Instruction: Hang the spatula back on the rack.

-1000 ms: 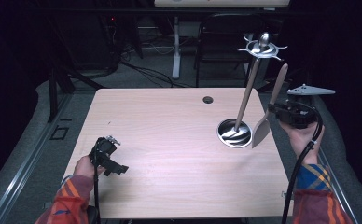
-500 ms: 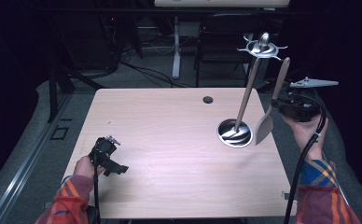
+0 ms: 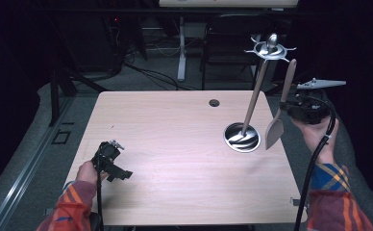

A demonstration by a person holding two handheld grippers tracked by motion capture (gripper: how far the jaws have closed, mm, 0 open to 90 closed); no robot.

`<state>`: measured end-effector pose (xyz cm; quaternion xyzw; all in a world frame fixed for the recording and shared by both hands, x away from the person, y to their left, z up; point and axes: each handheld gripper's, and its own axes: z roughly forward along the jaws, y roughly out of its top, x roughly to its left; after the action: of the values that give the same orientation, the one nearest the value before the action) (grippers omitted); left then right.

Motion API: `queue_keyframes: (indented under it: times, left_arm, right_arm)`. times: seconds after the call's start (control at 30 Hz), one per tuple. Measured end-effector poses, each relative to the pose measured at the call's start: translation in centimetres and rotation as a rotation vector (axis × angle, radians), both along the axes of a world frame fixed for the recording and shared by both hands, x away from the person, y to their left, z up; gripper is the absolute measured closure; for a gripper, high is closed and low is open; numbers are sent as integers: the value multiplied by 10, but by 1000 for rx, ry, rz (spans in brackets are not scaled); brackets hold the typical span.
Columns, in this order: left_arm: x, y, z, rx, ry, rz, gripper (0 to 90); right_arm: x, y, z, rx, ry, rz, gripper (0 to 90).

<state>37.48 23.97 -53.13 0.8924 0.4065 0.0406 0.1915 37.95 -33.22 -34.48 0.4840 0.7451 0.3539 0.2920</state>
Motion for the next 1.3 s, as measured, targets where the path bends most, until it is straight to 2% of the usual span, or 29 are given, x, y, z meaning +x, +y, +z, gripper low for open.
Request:
queue_keyframes:
  times: [0.43, 0.57, 0.93, 1.3]
  left_arm:
    - [0, 0, 0, -1, -4, 3, 2]
    - [0, 0, 0, 0, 1, -2, 2]
    - [0, 0, 0, -2, 5, -1, 2]
    - [1, -1, -1, 0, 8, -6, 3]
  right_arm:
    - [6, 5, 2, -11, 2, -5, 781]
    - [8, 6, 3, -30, 3, -19, 781]
    - [14, 11, 2, -37, 19, -12, 780]
    - [18, 12, -1, -22, 28, -9, 779]
